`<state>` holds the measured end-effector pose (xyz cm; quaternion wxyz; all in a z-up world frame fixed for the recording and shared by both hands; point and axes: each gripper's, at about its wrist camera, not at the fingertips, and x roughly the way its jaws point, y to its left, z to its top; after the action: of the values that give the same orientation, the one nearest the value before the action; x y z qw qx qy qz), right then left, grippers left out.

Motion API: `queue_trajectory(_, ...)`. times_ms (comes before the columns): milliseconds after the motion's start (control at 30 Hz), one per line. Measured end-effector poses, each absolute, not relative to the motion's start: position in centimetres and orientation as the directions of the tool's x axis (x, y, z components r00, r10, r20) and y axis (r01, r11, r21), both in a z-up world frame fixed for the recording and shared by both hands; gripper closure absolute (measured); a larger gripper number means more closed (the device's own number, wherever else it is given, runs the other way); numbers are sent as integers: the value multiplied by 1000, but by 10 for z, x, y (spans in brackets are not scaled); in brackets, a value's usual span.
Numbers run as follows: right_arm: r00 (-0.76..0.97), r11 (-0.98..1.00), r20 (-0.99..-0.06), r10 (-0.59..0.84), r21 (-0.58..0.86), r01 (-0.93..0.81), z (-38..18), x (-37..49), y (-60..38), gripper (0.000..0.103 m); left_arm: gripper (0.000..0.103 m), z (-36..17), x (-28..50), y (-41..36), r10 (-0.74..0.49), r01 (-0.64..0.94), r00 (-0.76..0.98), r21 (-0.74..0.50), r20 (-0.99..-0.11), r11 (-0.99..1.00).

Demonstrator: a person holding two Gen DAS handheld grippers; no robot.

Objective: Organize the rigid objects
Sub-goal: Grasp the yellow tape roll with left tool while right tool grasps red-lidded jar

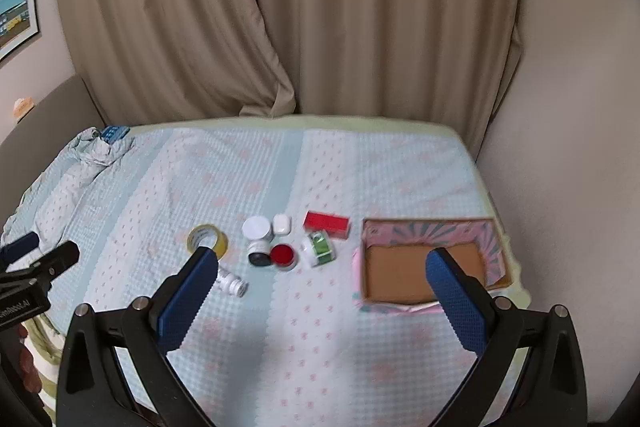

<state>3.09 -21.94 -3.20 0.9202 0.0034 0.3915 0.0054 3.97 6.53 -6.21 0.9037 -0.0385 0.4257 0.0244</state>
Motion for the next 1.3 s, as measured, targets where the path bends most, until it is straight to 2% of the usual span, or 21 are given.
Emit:
queue_trajectory(300, 602, 991, -798, -23, 59, 116, -94, 72, -171, 0, 0, -141, 118, 118, -78, 6, 515, -87, -854, 996)
queue_trajectory(567, 539, 965, -838, -85, 66, 255, -162, 115, -134, 0, 1, -250, 191, 134, -144, 56, 359, -133, -922, 990)
queue_trajectory(967, 473, 945, -881, 14, 166, 281, -283, 188, -114, 0, 1, -379, 266, 122, -137, 50, 247, -129, -959, 990)
queue_trajectory(1100, 478, 954, -878, 2, 145, 262, -319, 205, -117, 0, 1, -413, 281, 115, -133, 50, 224, -125, -966, 991)
queue_trajectory(1300, 475, 987, -879, -46, 32, 156, -359, 217, -125, 0, 1, -444, 295, 112, -121, 48, 216, -114, -969, 992)
